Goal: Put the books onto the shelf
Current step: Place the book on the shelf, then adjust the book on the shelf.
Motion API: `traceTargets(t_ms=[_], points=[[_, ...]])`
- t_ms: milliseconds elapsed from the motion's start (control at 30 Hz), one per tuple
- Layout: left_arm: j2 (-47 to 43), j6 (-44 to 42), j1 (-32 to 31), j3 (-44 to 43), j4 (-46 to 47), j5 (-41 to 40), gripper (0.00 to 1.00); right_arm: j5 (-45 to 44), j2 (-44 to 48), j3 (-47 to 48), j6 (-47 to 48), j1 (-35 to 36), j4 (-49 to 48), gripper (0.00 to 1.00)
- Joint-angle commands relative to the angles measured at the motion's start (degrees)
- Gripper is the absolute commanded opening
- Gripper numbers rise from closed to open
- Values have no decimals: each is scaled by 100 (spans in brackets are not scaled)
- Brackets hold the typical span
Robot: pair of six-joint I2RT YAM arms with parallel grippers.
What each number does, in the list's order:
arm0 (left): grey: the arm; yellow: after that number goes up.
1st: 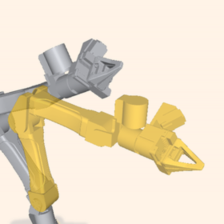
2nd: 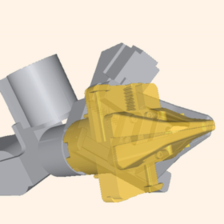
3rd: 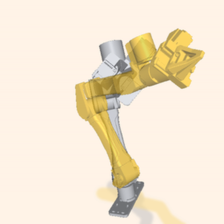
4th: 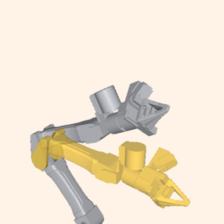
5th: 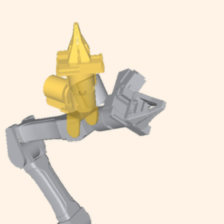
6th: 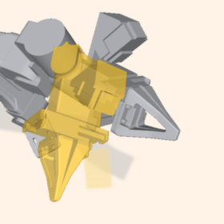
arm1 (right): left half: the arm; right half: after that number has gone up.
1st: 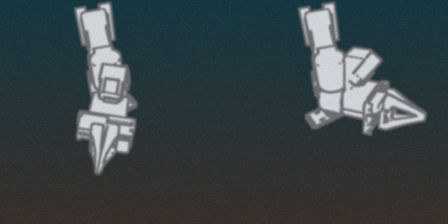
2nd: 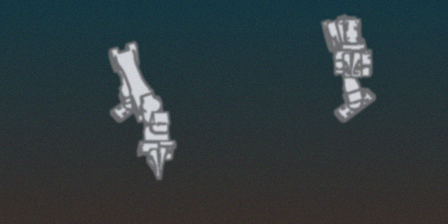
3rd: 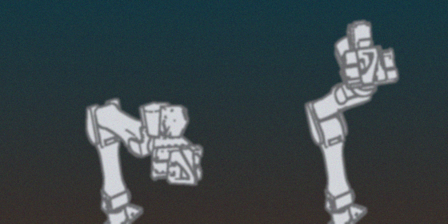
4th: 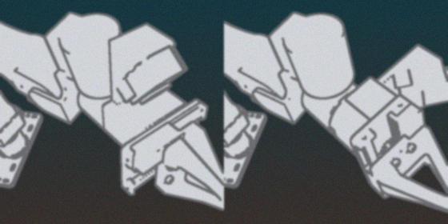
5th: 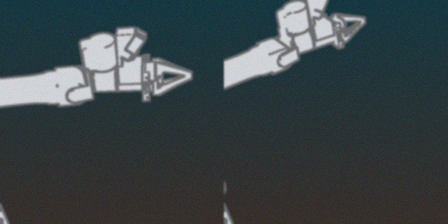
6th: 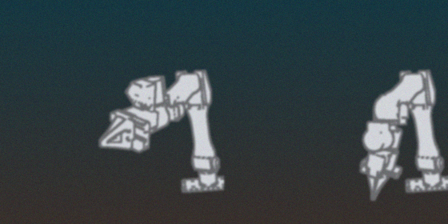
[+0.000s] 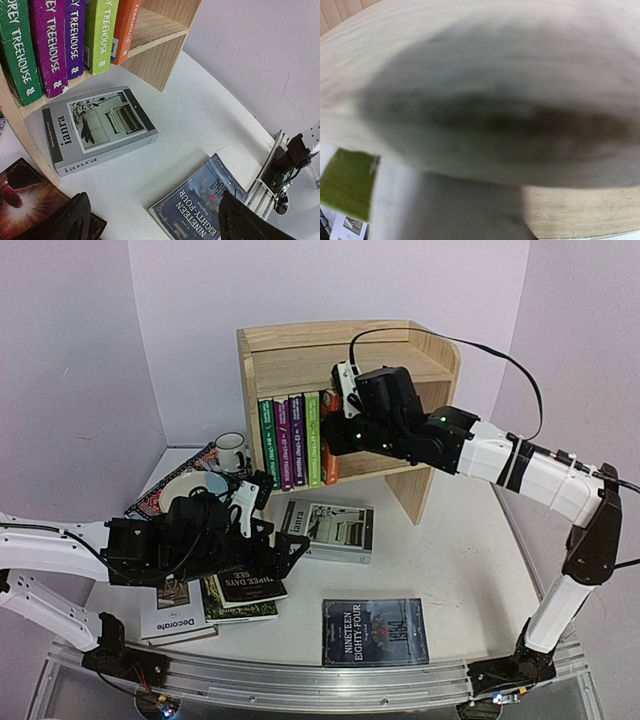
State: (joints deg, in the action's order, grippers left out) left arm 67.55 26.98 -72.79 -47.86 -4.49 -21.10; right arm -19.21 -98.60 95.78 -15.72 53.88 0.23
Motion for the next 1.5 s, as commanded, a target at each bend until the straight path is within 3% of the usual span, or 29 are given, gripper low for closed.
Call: traceTargets(t_ms=[0,400,667,1067,1467], points=[[-13,17,20,32,90,19,90,277,-37,403,-3,238,-579,31],[-22,35,24,51,99,1,90,22,155,151,17,314,-453,39],[2,31,24,38,109,13,90,-185,568,-344,104,310,-453,54],[51,24,24,-4,120,45,90,28,1061,-854,256,316,-418,65],[-81,26,28,30,109,-83,90,-323,1832,-1889,746,304,-543,64]])
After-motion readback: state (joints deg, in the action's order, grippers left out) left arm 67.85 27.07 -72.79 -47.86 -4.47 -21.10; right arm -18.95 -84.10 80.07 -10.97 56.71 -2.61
